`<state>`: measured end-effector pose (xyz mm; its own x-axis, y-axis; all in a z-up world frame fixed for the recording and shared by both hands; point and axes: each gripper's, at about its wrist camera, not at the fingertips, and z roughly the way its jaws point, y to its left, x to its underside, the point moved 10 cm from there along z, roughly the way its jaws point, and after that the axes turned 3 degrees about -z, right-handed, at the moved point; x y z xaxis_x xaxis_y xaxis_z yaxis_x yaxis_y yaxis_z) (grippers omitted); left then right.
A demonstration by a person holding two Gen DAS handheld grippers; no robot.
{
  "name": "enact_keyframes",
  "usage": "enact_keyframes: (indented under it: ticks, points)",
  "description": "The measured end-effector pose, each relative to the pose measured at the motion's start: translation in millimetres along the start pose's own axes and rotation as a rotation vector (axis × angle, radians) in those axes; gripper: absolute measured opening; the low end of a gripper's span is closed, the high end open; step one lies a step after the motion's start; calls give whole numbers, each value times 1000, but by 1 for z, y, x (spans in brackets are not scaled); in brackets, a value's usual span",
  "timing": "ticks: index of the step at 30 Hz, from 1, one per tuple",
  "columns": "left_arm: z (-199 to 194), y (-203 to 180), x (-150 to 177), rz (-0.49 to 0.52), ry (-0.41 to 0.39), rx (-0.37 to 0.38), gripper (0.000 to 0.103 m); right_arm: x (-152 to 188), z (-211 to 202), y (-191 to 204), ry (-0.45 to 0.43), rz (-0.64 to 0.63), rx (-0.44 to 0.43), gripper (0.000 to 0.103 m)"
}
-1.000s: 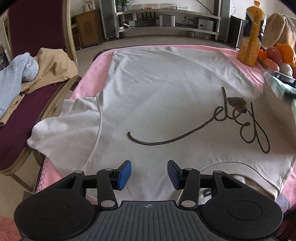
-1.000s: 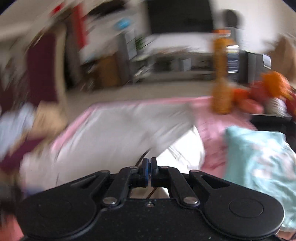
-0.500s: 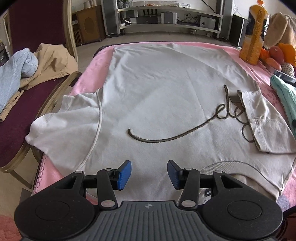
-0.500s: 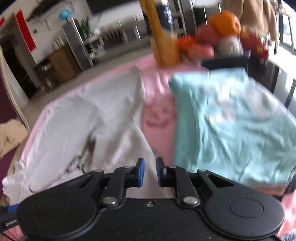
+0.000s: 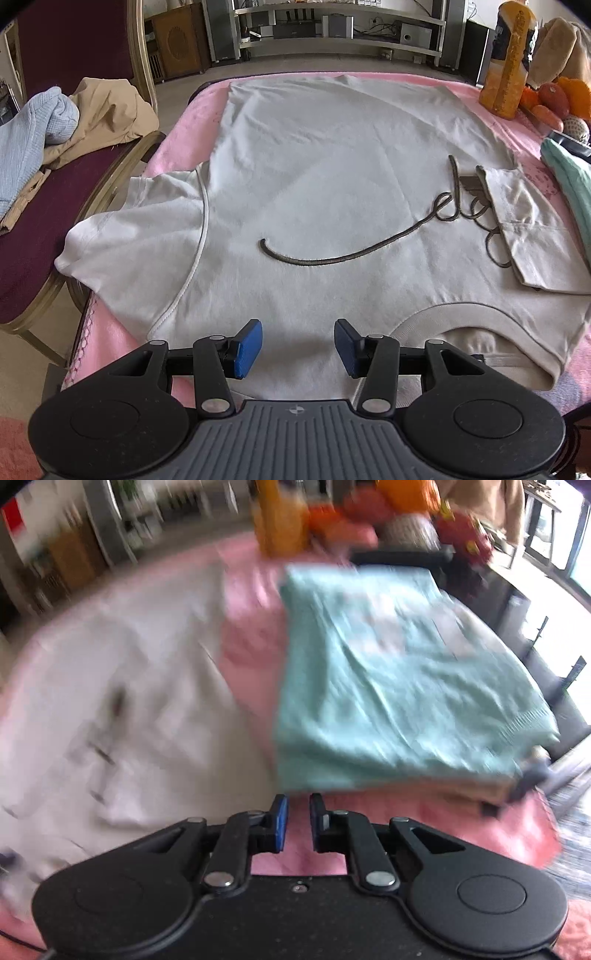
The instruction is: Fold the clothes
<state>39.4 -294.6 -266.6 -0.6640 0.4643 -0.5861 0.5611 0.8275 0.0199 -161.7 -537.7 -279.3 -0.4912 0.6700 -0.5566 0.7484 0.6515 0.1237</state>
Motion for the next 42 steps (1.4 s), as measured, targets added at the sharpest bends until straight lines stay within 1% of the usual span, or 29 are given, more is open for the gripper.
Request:
enact_keyframes:
  ticks: [2,5,7,9,12,14,17,18,19,21,23,26,27,29,31,32,33,36,39,42]
  points:
    - [0,-1,0,3,-3,-3,47,-9,-8,9,-67,17,-75,13]
    - [2,-2,1,7,4,-4,46,-14,-1,29,-65,51,-209,13]
    - [4,-3,2,13,9,2,45,-12,11,47,-15,79,-303,13]
    - [6,-4,3,23,14,6,45,-9,21,65,18,51,-347,13]
    - [8,-6,4,34,8,6,46,0,28,88,39,-8,-353,13]
    - [9,-6,3,39,2,5,48,6,31,95,48,-61,-337,11]
    - [9,-6,3,41,-2,5,49,15,29,101,66,-121,-329,11]
    - [9,-5,4,37,1,5,49,19,25,99,77,-127,-331,12]
    - [6,-3,5,29,8,4,47,22,22,95,91,-121,-327,12]
    - [-3,0,7,5,16,16,40,28,12,88,104,-101,-326,12]
    - [-16,-3,11,-5,11,55,40,32,4,84,106,-83,-346,13]
    - [-21,-13,21,14,36,99,40,37,-6,87,114,-71,-395,17]
    - [-17,-15,25,21,59,100,41,39,-9,87,117,-66,-411,17]
    - [-16,-16,26,45,59,83,42,50,-1,89,184,-86,-384,17]
    - [-18,-14,24,44,61,76,42,50,-1,92,183,-104,-382,19]
    - [-18,-9,22,33,61,66,42,47,-4,93,170,-98,-394,25]
    - [-19,0,18,9,58,56,42,42,-9,93,144,-74,-420,29]
    - [-30,44,-3,-142,36,47,42,22,-25,93,86,7,-499,30]
    - [-39,106,-24,-321,11,16,42,-2,-43,99,60,73,-580,34]
    - [-37,166,-40,-507,-11,-20,41,-24,-51,115,49,69,-627,38]
